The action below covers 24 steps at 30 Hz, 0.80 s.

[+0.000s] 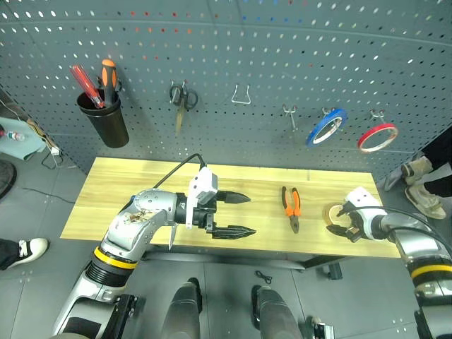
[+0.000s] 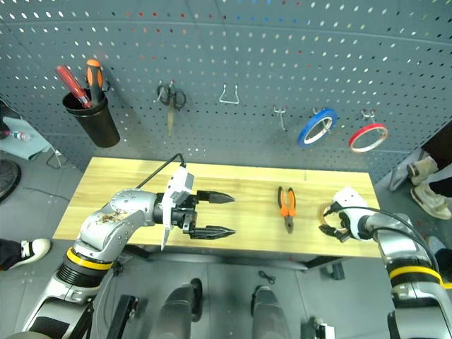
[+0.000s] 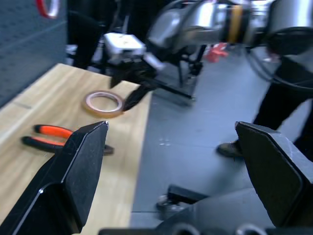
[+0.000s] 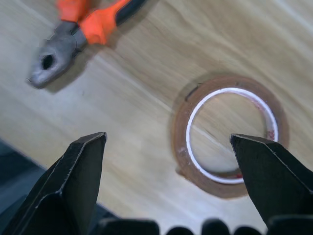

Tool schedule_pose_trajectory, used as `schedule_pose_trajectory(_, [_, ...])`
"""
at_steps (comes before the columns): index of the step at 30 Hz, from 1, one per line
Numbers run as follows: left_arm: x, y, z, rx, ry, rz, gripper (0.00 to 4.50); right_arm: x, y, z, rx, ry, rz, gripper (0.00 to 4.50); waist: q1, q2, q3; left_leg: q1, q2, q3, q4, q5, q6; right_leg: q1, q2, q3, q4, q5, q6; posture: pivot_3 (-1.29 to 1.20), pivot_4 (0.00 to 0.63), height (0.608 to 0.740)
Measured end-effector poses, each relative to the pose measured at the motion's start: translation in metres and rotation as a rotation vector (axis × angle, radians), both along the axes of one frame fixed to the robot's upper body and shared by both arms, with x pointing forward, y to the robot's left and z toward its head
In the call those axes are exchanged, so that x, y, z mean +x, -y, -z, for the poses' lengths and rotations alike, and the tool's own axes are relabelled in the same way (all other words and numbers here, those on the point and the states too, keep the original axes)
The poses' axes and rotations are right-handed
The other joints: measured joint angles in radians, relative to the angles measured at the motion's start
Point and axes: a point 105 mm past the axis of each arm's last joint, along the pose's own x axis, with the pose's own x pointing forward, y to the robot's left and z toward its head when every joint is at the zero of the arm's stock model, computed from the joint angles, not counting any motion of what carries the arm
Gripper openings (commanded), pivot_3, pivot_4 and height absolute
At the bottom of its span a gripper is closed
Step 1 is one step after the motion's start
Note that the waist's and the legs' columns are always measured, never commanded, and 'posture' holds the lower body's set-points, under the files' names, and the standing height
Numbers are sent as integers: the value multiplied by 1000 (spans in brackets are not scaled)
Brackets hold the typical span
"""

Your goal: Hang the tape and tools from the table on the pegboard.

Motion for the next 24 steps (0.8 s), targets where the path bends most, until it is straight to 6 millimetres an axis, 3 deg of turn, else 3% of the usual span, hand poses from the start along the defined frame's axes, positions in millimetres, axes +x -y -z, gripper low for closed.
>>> schedule_pose_trajectory(6, [0, 3, -1, -16, 1, 7, 4422, 11, 4, 1, -31, -22, 10, 4500, 1, 1, 45, -4, -3, -2, 0, -1, 2, -1, -2, 1, 0, -2, 4, 33, 412, 740])
schedule_pose_trajectory(13, [1, 10, -7, -69, -3, 8, 4422, 21, 6, 7, -29, -46, 44, 4500, -2, 1, 69, -15, -5, -5, 1, -1, 2, -10, -2, 0, 2, 0, 10, 38, 434, 740])
schedule_pose_trajectory(16, [0, 11, -10, -79, -3, 11, 4500, 23, 7, 6, -16, -57, 54, 3664, -5, 0, 74, -15, -5, -5, 1, -1, 2, -11, -2, 0, 2, 3, 13, 43, 435, 740])
schedule_pose_trajectory(24, [1, 10, -11, -79, -10, 3, 4500, 24, 4, 8, -27, -59, 17, 865, -11, -3, 77, -15, -5, -6, 1, -1, 2, -10, -1, 0, 2, -1, 10, 58, 429, 740])
